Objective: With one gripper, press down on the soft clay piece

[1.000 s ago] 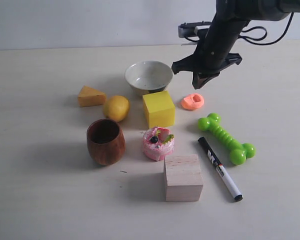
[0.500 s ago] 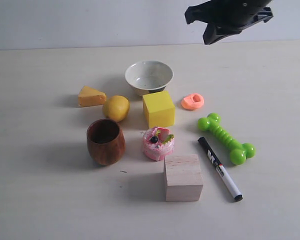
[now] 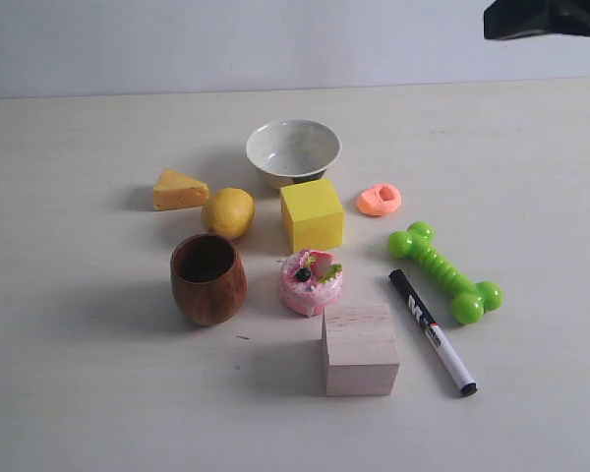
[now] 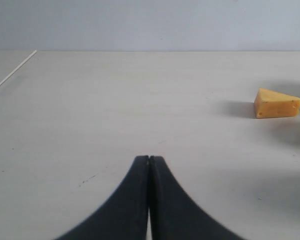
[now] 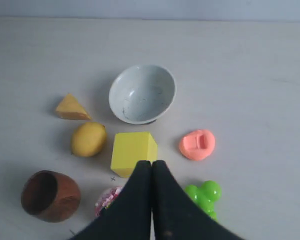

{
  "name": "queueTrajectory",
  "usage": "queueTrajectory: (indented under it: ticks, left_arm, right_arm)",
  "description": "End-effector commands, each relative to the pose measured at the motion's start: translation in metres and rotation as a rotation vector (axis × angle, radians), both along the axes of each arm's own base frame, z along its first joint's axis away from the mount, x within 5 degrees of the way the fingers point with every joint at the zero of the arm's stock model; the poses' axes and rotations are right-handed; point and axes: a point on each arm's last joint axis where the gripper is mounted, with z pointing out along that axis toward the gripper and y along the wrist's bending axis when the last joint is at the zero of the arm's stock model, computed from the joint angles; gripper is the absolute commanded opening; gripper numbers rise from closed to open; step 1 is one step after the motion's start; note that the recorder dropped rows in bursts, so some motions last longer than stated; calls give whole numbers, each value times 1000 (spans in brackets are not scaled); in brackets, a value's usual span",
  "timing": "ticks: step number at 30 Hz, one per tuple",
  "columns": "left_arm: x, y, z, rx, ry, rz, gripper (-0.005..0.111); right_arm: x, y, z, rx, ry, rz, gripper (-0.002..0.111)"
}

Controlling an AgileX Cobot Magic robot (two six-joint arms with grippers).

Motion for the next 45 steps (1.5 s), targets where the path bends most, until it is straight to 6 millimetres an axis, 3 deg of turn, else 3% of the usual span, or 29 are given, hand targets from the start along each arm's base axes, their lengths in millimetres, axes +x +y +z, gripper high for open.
queueTrajectory:
  ticks: [1, 7, 12, 16, 19, 24, 31, 35, 45]
  left_arm:
    - [0, 0, 1, -3, -15, -5, 0]
    - [0, 0, 1, -3, -15, -5, 0]
    - [0, 0, 1, -3, -15, -5, 0]
    - [0, 0, 1, -3, -15, -5, 0]
    - [0, 0, 1, -3, -15, -5, 0]
    - [0, 0, 1, -3, -15, -5, 0]
    - [0, 0, 1, -3, -15, -5, 0]
    - [0, 0, 1, -3, -15, -5, 0]
    - [0, 0, 1, -3, -15, -5, 0]
  right_arm:
    - [-18, -6, 22, 36, -115, -12, 0]
    - [-38, -15, 44, 16, -253, -18, 0]
    - [-61, -40, 51, -110, -375, -81, 0]
    - [-91, -74, 37, -117, -474, -275, 0]
    - [-116, -92, 12, -143, -489, -412, 0]
    - [-141, -103, -28, -200, -546, -529, 0]
    - [-170, -100, -66, -217, -645, -549, 0]
    - [-176, -98, -85, -217, -641, -548, 0]
    - [-171, -100, -122, -206, -579, -557, 0]
